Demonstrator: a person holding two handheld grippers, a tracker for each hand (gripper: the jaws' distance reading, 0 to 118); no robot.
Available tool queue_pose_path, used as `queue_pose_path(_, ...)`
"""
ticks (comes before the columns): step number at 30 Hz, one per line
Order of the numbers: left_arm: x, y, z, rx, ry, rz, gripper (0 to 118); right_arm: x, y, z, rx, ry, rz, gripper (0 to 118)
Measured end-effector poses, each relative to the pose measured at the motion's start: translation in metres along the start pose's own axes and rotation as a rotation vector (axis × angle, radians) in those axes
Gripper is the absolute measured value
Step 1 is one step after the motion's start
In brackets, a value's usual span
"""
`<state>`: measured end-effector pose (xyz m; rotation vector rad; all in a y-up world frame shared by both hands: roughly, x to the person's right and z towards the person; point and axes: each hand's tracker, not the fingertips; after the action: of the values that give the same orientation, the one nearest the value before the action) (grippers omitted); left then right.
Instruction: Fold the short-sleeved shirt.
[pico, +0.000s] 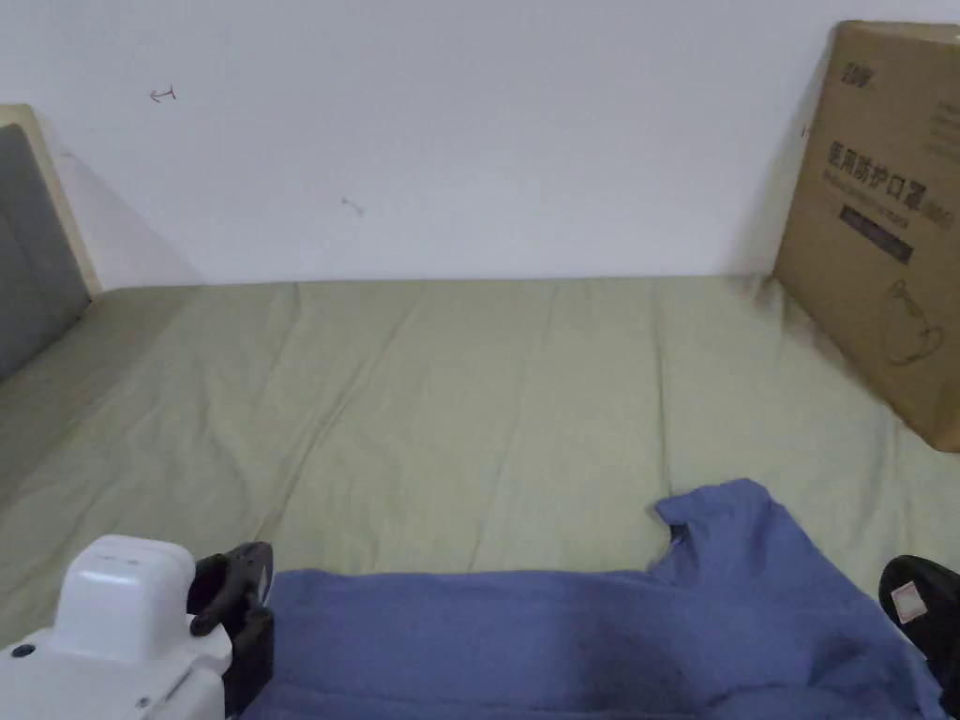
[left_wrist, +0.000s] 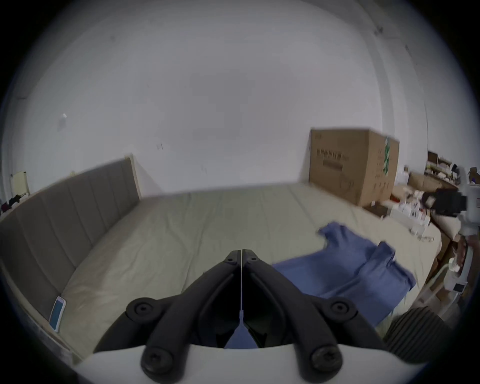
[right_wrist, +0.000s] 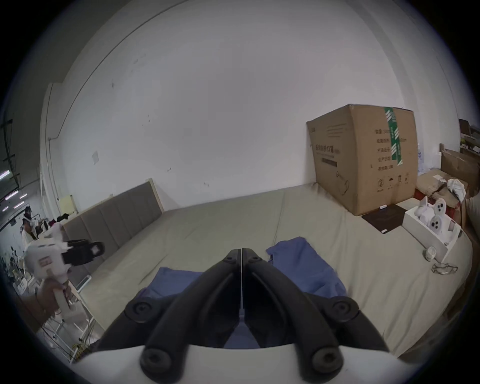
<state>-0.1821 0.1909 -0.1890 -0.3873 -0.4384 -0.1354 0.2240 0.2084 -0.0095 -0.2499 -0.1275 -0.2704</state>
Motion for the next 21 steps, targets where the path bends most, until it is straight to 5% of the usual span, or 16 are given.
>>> queue_pose_path(3,-0.042,0.003,-0.100,-0.325,-0.048,0.020,1,0.013,-0.004,-0.026,-0.043,-0.007,-0.031,1)
queue_pose_path(7,-0.094,-0.022,-0.199,-0.519,-0.120,0.202,2,0.036,-0.018,-0.050,-0.103,-0.015,-0.063,1)
queue_pose_path(8,-0.102,-0.029,-0.216,-0.527,-0.108,0.217,22,0.039,-0.021,-0.056,-0.132,-0.025,-0.061,1)
queue_pose_path(11,-0.109,-0.043,-0.253,-0.512,-0.053,0.153,118,0.047,-0.034,-0.068,-0.199,-0.030,-0.063,1)
queue_pose_path(13,-0.108,-0.049,-0.271,-0.479,-0.120,0.102,112,0.053,-0.041,-0.074,-0.226,-0.053,-0.070,1)
queue_pose_path(16,-0.101,-0.064,-0.299,-0.612,-0.004,-0.009,114,0.064,-0.045,-0.080,-0.255,-0.071,-0.125,1)
queue_pose_path(19,-0.100,-0.096,-0.313,-0.646,-0.021,0.081,118,0.066,-0.044,-0.084,-0.261,-0.073,-0.174,1)
queue_pose_path(21,-0.091,-0.088,-0.309,-0.632,0.025,0.022,118,0.067,-0.045,-0.086,-0.267,-0.077,-0.187,1)
